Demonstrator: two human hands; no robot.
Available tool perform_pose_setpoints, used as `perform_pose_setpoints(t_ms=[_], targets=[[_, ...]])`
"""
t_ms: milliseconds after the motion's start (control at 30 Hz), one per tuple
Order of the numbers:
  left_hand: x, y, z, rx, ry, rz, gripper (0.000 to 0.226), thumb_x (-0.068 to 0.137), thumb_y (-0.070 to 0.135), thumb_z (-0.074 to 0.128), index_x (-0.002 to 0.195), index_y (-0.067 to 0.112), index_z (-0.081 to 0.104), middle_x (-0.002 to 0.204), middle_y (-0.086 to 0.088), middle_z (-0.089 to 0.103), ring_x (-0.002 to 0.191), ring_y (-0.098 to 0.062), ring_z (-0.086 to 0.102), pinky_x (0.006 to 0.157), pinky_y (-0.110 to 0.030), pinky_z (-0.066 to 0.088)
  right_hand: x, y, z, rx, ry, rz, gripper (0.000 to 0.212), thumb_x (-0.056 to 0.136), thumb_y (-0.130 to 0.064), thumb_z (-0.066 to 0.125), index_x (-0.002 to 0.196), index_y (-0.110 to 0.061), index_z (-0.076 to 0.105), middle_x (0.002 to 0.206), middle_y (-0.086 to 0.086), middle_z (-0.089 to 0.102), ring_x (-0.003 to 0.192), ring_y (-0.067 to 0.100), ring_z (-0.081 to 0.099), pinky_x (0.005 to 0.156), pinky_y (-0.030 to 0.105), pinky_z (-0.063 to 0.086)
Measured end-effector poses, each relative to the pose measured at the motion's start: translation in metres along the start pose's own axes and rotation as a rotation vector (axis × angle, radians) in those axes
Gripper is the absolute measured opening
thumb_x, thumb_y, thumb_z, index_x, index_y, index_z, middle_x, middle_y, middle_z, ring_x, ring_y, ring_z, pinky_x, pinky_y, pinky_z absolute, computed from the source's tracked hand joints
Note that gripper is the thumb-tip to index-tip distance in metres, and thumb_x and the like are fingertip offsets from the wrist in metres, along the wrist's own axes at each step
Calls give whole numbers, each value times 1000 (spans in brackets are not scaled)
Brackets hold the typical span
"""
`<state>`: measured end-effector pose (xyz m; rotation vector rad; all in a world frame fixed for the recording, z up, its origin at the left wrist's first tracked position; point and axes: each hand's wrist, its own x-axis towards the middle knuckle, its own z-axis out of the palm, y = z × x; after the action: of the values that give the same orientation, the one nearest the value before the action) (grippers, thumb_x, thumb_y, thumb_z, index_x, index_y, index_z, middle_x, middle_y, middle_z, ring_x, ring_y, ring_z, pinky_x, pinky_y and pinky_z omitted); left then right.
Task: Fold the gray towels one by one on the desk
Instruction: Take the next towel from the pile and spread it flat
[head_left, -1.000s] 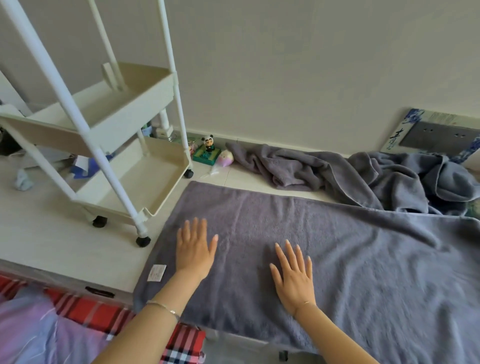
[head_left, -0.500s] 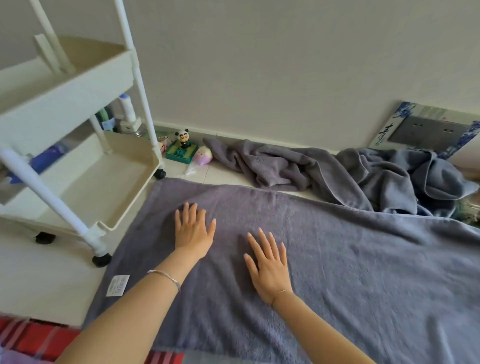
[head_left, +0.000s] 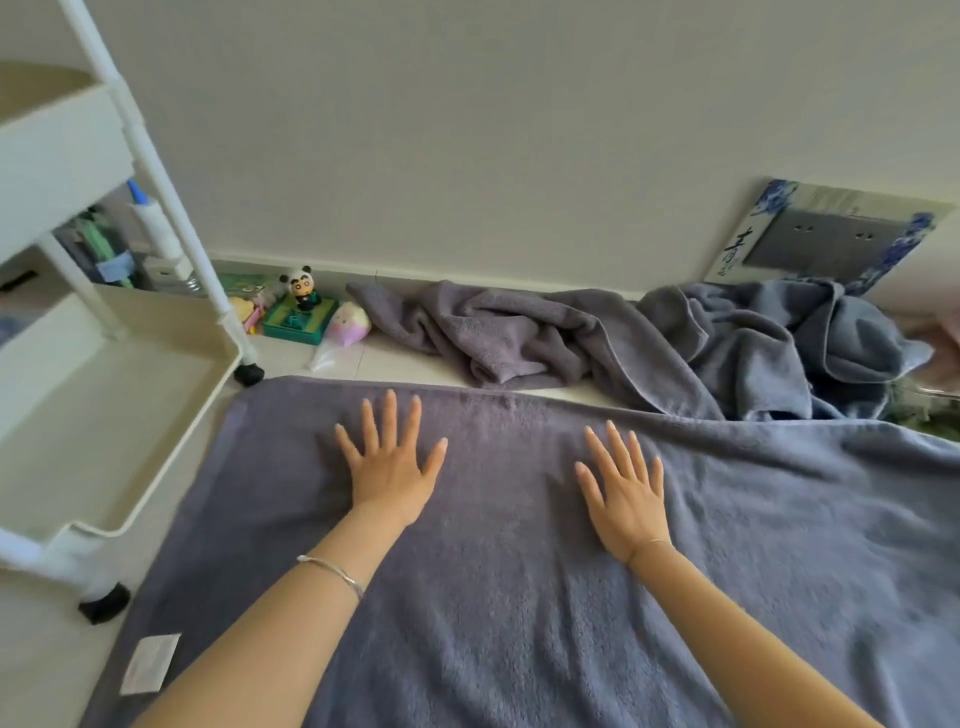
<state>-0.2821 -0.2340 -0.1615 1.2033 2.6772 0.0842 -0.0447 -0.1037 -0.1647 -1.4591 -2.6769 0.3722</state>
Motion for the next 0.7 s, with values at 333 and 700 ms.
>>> perform_pose_setpoints(t_ms=[333,700], targets=[[-71,111,54,-60,16,253,61,94,55,19,142,26,41,147,-4,41,134,-35,39,104,-64,12,-68,94,-10,1,-31,-35,66,83,-70,-12,143,-48,4,155,-20,-4,143,2,-12,116,26,-14],[-70,140,46,85,8,190,100,66,70,-36,148,25,1,159,-5,8,145,-34,6,110,-60,-2,-116,277,-73,-102,-26,258,79,76,-65,-9,148,-36,5,158,-9,5,146,12,-4,117,33,-8]])
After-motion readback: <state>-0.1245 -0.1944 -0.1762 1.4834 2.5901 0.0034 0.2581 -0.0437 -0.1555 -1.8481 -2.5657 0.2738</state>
